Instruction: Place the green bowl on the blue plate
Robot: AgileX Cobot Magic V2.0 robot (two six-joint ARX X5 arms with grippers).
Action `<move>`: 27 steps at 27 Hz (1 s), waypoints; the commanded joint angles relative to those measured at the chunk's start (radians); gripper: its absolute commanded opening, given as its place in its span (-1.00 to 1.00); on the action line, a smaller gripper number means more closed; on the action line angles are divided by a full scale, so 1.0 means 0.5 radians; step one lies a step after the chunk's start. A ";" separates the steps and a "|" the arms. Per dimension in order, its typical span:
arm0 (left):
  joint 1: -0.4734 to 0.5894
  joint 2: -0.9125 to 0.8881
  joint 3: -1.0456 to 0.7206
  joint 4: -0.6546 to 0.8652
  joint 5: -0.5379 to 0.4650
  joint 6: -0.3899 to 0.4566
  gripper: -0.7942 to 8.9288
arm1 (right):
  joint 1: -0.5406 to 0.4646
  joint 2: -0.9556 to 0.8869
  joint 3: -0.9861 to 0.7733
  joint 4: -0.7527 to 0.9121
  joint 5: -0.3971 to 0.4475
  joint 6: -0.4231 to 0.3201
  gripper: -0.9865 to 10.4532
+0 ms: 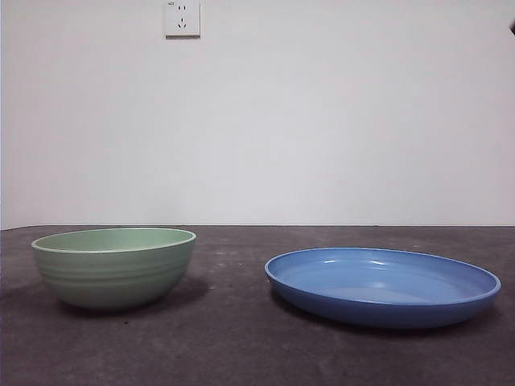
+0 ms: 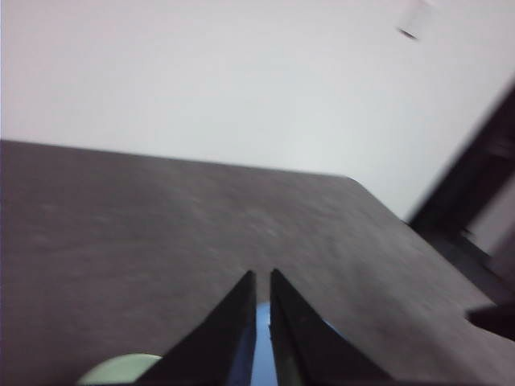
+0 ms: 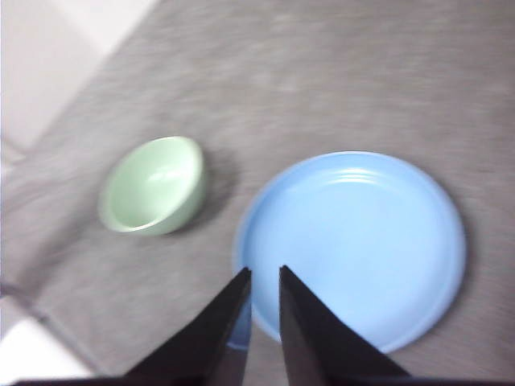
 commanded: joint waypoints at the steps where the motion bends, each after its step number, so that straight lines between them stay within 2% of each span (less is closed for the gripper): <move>1: -0.011 -0.006 0.040 0.023 0.064 -0.027 -0.78 | 0.015 -0.008 0.046 0.019 -0.099 -0.026 -0.74; 14: -0.010 -0.024 0.040 0.029 0.065 -0.027 -0.74 | 0.023 -0.016 0.046 0.056 -0.212 -0.019 -0.73; 17: -0.010 -0.022 0.040 0.029 0.065 -0.025 -0.46 | 0.023 -0.016 0.046 0.056 -0.210 -0.020 -0.64; 20: -0.011 -0.022 0.040 0.025 0.065 -0.025 0.01 | 0.023 -0.015 0.046 0.056 -0.207 -0.020 -0.30; 22: -0.010 -0.022 0.040 0.014 0.064 -0.021 0.20 | 0.023 -0.014 0.046 0.056 -0.195 -0.019 -0.10; 24: -0.010 -0.022 0.040 -0.016 0.061 -0.001 0.25 | 0.023 -0.014 0.046 0.056 -0.168 -0.019 0.02; 27: -0.010 -0.021 0.039 -0.099 0.050 0.060 0.26 | 0.023 -0.014 0.046 0.050 -0.135 -0.019 0.04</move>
